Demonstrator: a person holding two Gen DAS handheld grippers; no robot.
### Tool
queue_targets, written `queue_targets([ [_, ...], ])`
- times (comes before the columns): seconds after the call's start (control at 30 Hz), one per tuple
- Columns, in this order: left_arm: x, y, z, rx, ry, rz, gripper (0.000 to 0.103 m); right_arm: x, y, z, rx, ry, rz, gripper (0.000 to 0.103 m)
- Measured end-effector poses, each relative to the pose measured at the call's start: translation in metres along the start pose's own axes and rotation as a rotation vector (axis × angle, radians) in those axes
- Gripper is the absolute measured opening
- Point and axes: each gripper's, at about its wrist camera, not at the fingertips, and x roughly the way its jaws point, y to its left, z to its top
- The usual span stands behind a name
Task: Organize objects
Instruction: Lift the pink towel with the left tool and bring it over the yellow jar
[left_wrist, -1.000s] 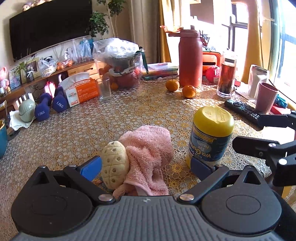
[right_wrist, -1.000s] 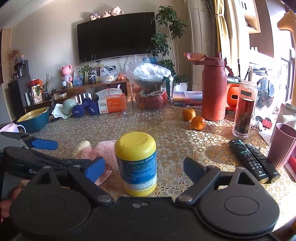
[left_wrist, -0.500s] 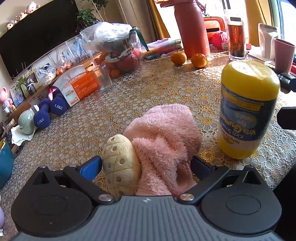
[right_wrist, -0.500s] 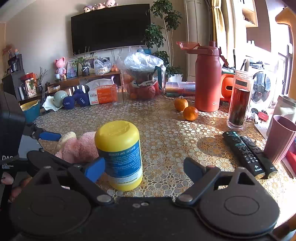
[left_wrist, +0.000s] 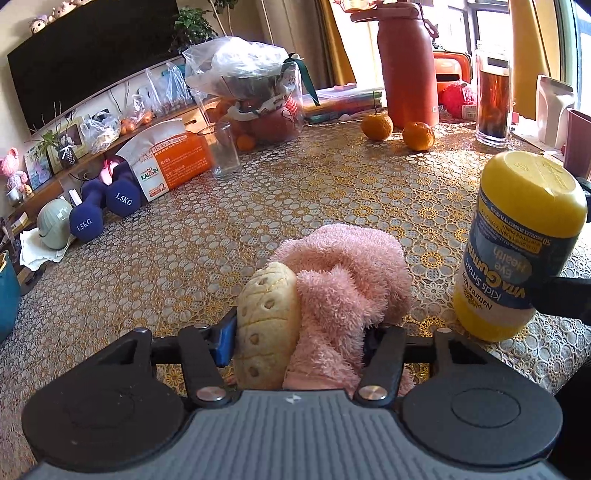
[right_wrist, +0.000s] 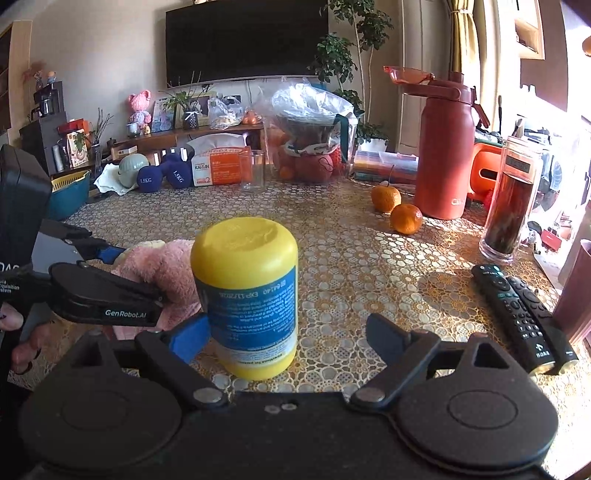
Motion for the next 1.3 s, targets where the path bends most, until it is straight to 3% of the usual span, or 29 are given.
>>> queue_targets([
  [0.3,-0.031,0.015,0.009,-0.047,-0.037,-0.035,0.053,0.004,0.017,0.005,-0.117,-0.044,0.038,0.085],
  [0.47,-0.070,0.018,0.027,-0.050,-0.100,-0.089,0.053,0.008,0.018,0.008,-0.140,-0.037,0.031,0.064],
  [0.77,-0.123,-0.014,0.069,0.016,-0.220,-0.197,0.053,0.009,0.021,0.008,-0.168,-0.049,0.030,0.062],
  [1.03,-0.101,-0.063,0.077,0.120,-0.166,-0.291,0.053,0.007,0.021,0.006,-0.173,-0.060,0.035,0.062],
  [1.3,-0.074,-0.058,0.071,0.132,-0.099,-0.229,0.053,0.004,0.014,0.005,-0.156,-0.071,0.053,0.062],
])
